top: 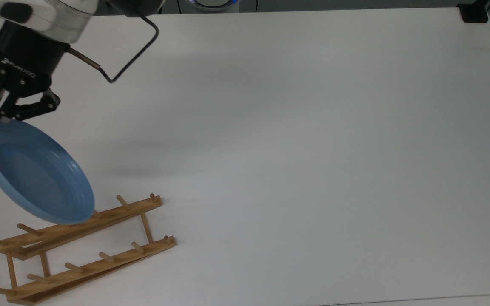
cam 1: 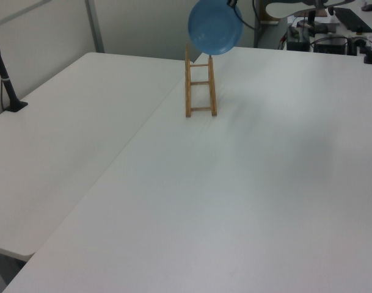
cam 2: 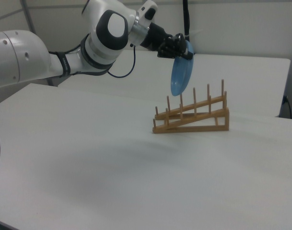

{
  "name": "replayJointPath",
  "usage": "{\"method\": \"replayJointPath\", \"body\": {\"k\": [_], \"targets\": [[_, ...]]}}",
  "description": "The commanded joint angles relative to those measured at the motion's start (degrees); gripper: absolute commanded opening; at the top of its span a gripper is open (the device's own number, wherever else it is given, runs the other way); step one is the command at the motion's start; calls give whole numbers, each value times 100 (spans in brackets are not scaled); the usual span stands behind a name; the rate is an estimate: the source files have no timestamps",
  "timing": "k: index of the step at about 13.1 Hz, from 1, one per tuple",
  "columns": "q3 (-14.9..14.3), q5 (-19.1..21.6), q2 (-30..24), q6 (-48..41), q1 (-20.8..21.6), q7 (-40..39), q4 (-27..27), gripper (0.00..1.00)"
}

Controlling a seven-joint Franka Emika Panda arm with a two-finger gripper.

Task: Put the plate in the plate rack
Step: 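Lift the plate by its rim and carry it over the wooden rack, then lower the upright plate between the rack's pegs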

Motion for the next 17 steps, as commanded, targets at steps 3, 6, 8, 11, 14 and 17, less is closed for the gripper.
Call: {"method": "replayJointPath", "body": {"k": [3, 6, 8, 11, 14, 17], "targets": [[-1037, -411, 544, -146, 879, 209, 320, 0], [-1020, -816, 703, -102, 835, 209, 434, 0], [-1011, -886, 966, -67, 703, 209, 689, 0], [-1002, -975, 1239, 117, 615, 218, 752, 0], [-985, -975, 1494, 398, 606, 314, 752, 0], [-932, -983, 1600, 417, 641, 543, 822, 2]]}}
